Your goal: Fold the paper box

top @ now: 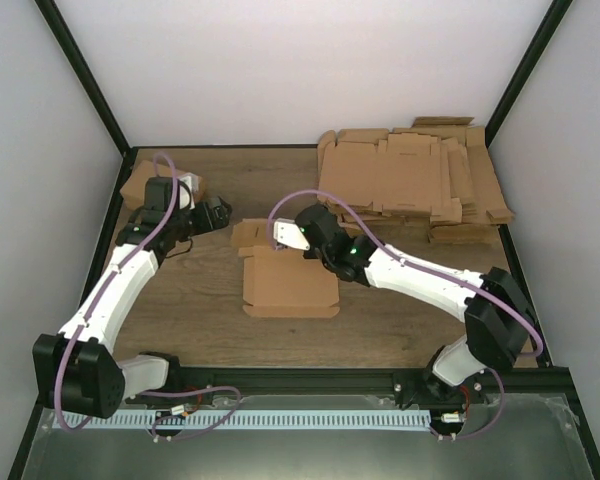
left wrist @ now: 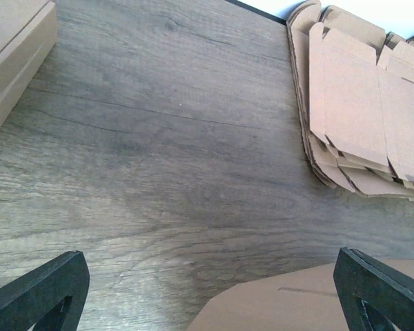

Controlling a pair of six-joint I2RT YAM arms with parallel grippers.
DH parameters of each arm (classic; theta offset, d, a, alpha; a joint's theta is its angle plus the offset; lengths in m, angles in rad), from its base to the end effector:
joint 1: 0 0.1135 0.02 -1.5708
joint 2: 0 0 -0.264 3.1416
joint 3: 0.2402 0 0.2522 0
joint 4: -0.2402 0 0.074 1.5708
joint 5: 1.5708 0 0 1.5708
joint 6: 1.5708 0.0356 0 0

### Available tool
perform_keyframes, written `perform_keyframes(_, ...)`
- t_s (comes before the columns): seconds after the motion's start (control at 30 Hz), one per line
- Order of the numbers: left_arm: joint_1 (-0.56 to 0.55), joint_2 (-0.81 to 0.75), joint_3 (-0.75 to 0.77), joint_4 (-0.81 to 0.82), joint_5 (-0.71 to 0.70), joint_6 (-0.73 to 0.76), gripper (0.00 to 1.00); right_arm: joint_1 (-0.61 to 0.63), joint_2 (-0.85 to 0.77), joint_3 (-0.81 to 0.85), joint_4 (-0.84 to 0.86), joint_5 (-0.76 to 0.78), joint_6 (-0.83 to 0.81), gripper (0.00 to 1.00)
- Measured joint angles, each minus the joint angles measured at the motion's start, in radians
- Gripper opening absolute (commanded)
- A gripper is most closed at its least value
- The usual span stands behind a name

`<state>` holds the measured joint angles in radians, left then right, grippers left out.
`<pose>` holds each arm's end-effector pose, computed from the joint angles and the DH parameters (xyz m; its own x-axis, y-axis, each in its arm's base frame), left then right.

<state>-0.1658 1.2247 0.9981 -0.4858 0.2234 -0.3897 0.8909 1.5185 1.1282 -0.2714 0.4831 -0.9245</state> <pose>0.2600 -0.0515 0.2942 -0.7203 -0.2551 -0.6450 0.0569 0.9051 -0.4215 0.2259 0.2531 0.2746 0.1331 -0.9598 -0.2473 -0.5844 0.1255 -0.8017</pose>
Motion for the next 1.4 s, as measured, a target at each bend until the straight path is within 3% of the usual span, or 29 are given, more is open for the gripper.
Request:
perform_keyframes(0.2,0.011,-0.020,0.005,-0.004,-0.034,0.003,1.00,0.044,0.010,-0.099,0.109,-0.037,-0.089,0.01)
perform_keyframes(0.57,0.028,-0.024,0.010,-0.001,-0.051,0.031,1.00,0.050,0.016,-0.138,0.202,-0.072,-0.080,0.06)
perform_keyframes(0.9,0.028,0.063,0.016,-0.001,0.038,0.062,1.00,0.087,0.031,-0.192,0.307,-0.093,-0.055,0.10)
perform_keyframes(1.2,0.025,0.153,0.042,-0.003,0.225,0.154,0.98,0.101,0.030,-0.213,0.325,-0.097,-0.043,0.10)
perform_keyframes(1.4,-0.014,0.141,0.042,0.006,0.257,0.196,0.99,0.104,0.030,-0.213,0.319,-0.099,-0.026,0.18)
